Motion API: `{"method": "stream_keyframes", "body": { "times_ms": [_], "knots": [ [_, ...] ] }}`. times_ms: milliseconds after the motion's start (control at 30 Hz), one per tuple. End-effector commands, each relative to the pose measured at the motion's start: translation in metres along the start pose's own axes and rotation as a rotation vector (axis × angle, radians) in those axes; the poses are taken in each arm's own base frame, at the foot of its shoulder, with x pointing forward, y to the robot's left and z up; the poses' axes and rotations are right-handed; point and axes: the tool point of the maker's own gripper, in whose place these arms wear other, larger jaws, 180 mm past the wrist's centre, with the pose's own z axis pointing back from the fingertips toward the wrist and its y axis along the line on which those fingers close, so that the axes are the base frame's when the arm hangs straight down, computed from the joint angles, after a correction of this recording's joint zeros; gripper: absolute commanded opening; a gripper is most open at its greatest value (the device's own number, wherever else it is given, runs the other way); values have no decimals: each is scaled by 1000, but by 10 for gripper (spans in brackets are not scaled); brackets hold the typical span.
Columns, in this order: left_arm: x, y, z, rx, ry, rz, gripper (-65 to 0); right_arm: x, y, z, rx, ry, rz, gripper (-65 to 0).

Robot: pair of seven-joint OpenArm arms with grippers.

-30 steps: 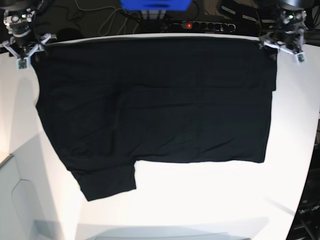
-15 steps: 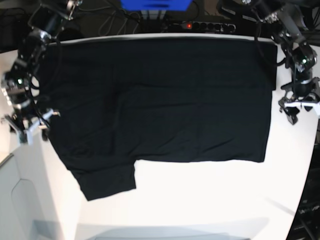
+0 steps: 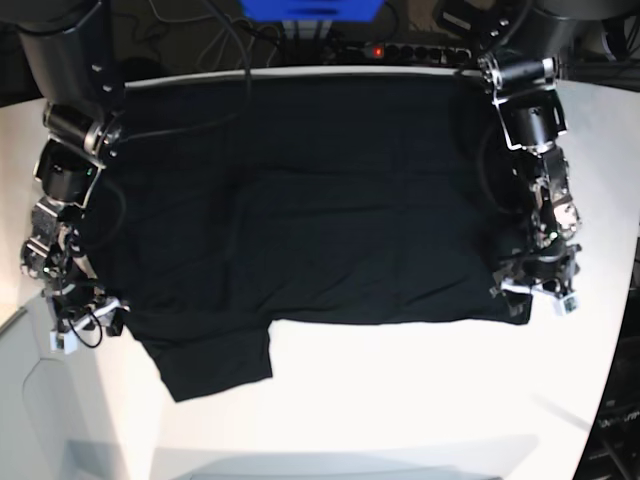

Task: Fold the T-shirt properly
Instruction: 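Grasp the hem corners with both grippers and lift the hem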

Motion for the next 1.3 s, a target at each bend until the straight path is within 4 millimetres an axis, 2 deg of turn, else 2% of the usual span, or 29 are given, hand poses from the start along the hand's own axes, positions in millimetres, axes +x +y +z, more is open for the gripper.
{"method": "stream_keyframes", "body": {
  "times_ms": [0,67,200,300,367,500,600,800,833,900,933,1000,1067,1167,1200,1267],
  "knots": [
    [27,1,-5,8,-63,-8,-206,29,-7,0,-18,-82,-22,-294],
    [24,1,-14,14,-45,1,-206,22,-8,-3,-15,-78,-25,-294],
    [20,-1,-29,18,-2,42,-206,10,10,-12,24,-66,27,-294],
    [15,-1,-33,20,20,53,-206,0,24,-17,51,-43,40,-295],
    [20,-3,-34,17,14,54,-206,-3,26,-18,55,-36,38,-297],
    [13,-11,-36,3,33,22,-206,-4,27,-18,57,-31,37,-306],
    [8,-24,-37,-21,48,-34,-206,-16,27,-17,56,-10,34,-377],
    [5,-27,-37,-27,53,-48,-207,-27,36,-19,71,1,26,-625],
    [5,-26,-37,-27,55,-48,-209,-27,36,-19,71,1,26,-650],
    [3,-25,-37,-25,59,-50,-220,-27,36,-19,71,5,27,-650],
    [2,-25,-36,-24,60,-50,-244,-27,36,-19,71,5,27,-650],
    [2,-25,-36,-24,60,-50,-337,-27,36,-19,71,1,26,-650],
    [2,-24,-36,-23,60,-50,-465,-25,36,-19,71,-3,29,-650],
    [1,-24,-36,-23,66,-50,-624,-22,35,-19,70,-8,30,-650],
    [0,-24,-36,-21,69,-49,-650,-22,35,-19,70,-9,30,-650],
    [4,-25,-36,-24,61,-51,-646,-19,36,-19,70,-15,31,-650]
  ]
}}
